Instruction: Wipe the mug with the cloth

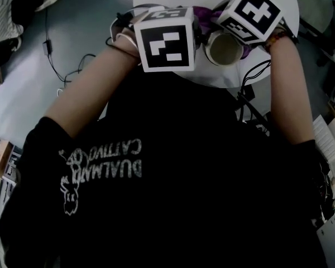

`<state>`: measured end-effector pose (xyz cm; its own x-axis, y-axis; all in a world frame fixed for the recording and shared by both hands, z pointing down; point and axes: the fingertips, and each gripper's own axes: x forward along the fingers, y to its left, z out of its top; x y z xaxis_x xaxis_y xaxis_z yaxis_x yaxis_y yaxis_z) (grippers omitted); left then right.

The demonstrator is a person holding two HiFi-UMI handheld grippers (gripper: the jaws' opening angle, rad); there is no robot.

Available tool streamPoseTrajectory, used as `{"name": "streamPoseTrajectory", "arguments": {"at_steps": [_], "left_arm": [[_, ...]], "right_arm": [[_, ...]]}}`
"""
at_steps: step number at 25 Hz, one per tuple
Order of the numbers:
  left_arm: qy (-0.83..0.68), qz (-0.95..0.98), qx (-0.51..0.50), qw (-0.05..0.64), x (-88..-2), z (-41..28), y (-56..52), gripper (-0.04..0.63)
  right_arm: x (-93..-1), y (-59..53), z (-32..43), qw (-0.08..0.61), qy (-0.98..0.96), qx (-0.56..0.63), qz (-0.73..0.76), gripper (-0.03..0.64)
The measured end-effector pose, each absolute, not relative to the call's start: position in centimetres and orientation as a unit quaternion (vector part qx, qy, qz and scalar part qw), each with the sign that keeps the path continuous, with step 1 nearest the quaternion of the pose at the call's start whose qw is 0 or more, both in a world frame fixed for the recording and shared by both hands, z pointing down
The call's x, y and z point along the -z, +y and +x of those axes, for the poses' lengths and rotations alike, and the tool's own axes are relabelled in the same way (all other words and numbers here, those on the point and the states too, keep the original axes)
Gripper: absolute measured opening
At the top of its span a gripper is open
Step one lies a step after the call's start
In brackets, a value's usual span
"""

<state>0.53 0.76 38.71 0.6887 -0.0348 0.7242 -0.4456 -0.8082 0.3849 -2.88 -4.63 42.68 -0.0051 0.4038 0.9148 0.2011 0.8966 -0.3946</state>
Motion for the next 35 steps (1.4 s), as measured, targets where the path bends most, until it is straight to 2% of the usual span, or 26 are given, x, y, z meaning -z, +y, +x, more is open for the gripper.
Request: {"name": "streamPoseTrajectory", "arguments": {"at_steps": [11, 21, 28, 35], "left_arm": [[-0.158, 0.873, -0.362, 0.287, -39.1, 0.6, 1.0, 0.095], [-0.167, 0.879, -0.336, 0.294, -38.9, 0.4, 0.4, 0.11], [-0.169, 0.877, -0.321, 0.316, -39.0, 0.8, 0.6, 0.121], [-0.184, 0.871, -0.332, 0.311, -39.8, -0.5, 0.7, 0.124]], "right_arm": [[-41.8, -2.3, -4.4, 0.685, -0.678, 0.0, -0.266, 0.06], [-37.8, -1.7, -3.0, 0.692, -0.693, -0.047, -0.197, 0.06], [-35.4, -1.4, -2.9, 0.621, -0.773, -0.083, -0.097, 0.06], [-29.6, -2.5, -4.1, 0.46, -0.875, -0.145, 0.037, 0.058]]}}
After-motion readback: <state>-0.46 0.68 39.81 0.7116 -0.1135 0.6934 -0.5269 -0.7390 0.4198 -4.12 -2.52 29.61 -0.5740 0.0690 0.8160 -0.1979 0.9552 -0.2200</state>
